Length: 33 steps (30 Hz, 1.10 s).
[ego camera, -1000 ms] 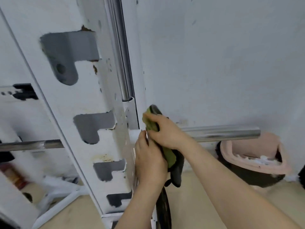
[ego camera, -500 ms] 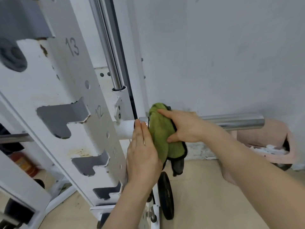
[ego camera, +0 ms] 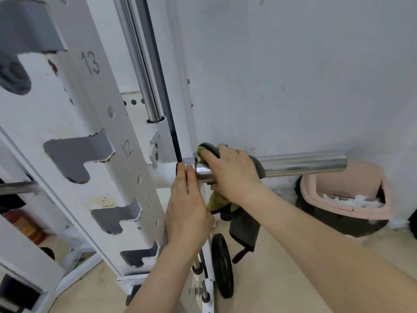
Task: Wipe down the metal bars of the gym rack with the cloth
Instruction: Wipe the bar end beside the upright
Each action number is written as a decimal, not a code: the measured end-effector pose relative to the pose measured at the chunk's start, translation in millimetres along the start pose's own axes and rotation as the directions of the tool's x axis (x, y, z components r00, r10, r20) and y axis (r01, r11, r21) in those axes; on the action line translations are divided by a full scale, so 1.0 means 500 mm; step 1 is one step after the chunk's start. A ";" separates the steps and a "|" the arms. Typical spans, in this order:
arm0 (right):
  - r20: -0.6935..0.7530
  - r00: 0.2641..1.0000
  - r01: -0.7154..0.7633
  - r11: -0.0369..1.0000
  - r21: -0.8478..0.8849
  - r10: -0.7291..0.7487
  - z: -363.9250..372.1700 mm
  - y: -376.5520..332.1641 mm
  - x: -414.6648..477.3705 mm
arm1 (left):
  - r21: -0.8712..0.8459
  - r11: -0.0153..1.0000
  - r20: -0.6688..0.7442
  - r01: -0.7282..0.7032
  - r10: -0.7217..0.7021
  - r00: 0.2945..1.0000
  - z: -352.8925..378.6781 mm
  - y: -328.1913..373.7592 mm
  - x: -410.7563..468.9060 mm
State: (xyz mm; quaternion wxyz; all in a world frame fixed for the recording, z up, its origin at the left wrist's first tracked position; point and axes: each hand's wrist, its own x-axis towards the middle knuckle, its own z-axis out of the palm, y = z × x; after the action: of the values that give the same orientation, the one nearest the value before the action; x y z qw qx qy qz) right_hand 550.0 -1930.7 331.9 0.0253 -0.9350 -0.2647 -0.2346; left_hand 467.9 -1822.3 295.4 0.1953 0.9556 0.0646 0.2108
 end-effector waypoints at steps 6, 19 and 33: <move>0.030 0.977 -0.205 0.964 -0.166 0.213 -0.030 0.131 -0.059 | 0.148 0.988 -0.021 0.040 -0.038 0.999 0.007 0.006 0.003; 0.054 0.996 -0.081 0.972 0.221 0.070 -0.028 0.145 -0.037 | 0.257 0.964 0.002 -0.062 0.064 0.998 0.002 0.009 0.060; 0.180 0.911 -0.193 -0.002 0.981 0.371 -0.174 0.152 -0.077 | -0.844 0.533 0.170 0.056 0.168 0.971 -0.039 0.134 0.007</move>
State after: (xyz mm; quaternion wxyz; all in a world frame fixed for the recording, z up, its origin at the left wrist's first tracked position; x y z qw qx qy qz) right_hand 522.5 -2029.6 397.7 0.7168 -0.6783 -0.1563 -0.0415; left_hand 465.6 -1876.0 339.8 0.6308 0.7618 -0.0992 0.1094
